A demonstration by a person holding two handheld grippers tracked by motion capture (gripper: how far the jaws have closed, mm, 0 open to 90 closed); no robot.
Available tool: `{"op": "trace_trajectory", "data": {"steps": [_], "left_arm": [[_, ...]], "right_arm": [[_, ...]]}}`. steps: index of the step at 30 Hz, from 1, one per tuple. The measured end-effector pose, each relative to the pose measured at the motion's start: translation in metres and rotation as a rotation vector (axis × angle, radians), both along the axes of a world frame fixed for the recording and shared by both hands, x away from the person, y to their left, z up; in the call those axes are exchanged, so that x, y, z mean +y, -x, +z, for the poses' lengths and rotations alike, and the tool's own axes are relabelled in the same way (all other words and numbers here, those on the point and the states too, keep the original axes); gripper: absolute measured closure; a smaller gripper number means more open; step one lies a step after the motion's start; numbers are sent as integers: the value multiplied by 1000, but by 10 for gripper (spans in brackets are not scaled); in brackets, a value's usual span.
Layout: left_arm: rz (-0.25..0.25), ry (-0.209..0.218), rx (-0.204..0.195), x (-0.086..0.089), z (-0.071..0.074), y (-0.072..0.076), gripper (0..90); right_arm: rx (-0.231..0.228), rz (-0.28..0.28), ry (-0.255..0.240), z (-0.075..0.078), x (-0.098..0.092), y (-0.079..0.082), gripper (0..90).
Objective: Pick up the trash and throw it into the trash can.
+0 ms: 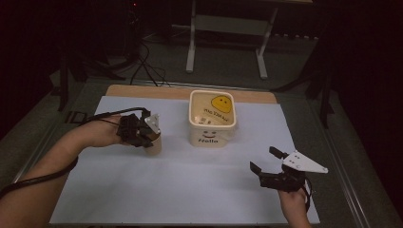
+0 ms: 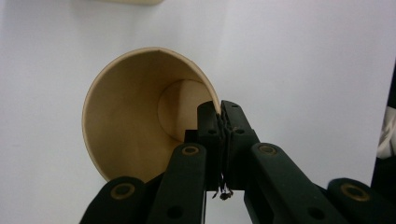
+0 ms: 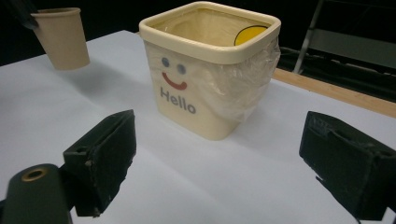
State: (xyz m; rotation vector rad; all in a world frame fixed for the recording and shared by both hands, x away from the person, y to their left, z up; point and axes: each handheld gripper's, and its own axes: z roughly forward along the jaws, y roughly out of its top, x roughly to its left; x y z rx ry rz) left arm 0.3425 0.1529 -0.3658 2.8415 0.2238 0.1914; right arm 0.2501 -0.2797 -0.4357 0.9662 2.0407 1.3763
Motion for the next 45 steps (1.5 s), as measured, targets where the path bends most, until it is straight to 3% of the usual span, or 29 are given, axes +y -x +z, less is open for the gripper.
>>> {"op": "trace_trajectory", "data": {"steps": [7,17,22,28,29,34,36,45], "left_arm": [[-20,41,-18,-9,23,6,891],[-69,68,-35,-24,49,8,892],[-96,109,-49,-33,63,10,892],[-123,98,-66,-44,73,7,892],[-125,106,-53,-46,75,7,892],[-144,119,-63,-53,84,5,892],[-150,113,-81,-57,87,4,892],[-165,115,-78,-75,101,-10,892]], "right_arm": [[1,2,2,0,0,0,109],[-2,4,1,0,0,0,109],[-5,6,-1,1,0,1,109],[-4,8,-4,1,0,1,109],[-5,6,-3,1,0,1,109],[-7,7,-2,1,0,1,109],[-8,7,0,2,0,1,109],[-6,11,2,2,0,1,110]]}}
